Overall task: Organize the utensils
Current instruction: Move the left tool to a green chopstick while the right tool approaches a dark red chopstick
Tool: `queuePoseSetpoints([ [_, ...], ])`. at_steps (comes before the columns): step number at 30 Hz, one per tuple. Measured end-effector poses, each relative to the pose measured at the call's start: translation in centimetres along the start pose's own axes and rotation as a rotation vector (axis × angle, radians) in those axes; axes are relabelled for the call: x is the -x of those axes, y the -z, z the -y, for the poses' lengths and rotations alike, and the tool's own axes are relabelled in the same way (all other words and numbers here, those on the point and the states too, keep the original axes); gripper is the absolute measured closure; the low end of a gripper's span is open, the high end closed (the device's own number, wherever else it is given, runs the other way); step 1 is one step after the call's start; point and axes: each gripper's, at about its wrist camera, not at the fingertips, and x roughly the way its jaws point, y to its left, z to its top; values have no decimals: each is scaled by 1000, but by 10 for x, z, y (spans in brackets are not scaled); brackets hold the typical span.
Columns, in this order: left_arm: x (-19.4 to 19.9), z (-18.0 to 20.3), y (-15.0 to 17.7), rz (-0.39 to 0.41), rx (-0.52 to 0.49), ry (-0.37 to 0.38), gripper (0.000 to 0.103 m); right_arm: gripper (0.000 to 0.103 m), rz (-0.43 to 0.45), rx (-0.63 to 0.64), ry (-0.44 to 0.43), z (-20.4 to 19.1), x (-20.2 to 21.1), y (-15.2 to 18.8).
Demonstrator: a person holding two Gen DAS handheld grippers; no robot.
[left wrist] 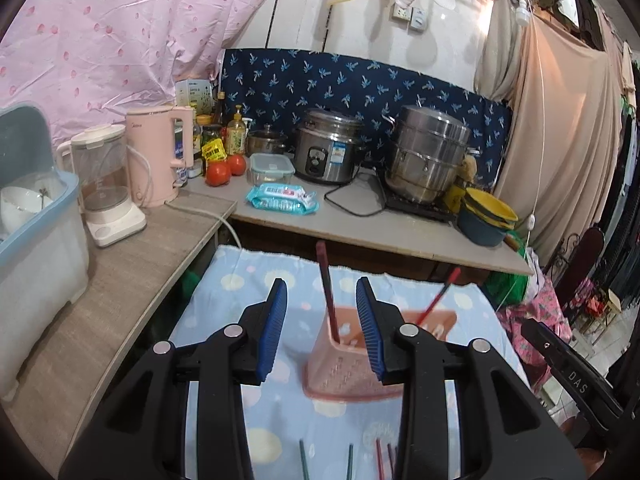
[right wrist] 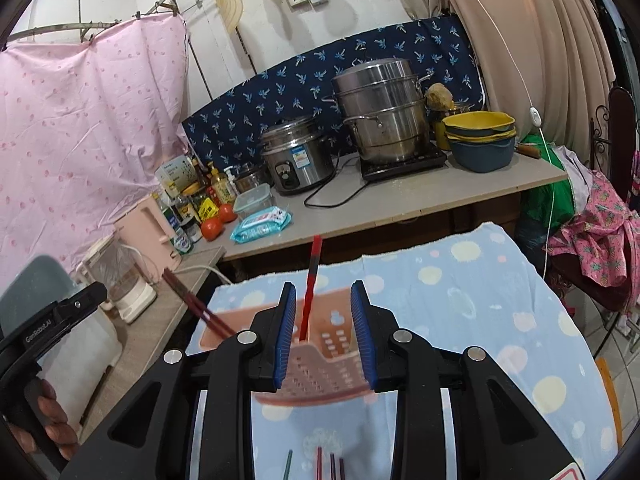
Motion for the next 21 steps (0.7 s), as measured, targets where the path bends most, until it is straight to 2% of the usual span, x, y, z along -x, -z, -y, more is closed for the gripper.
queuePoseSetpoints([
  [10,24,-4,67,-102,-45,-30,69,74,-115,74,7,2,32,66],
  [14,30,-3,100,-146,-89,-72,69,74,-179,106,19,6,44,101],
  [21,41,-10,155,-249,-87,-77,69,74,-283,136,48,19,65,157],
])
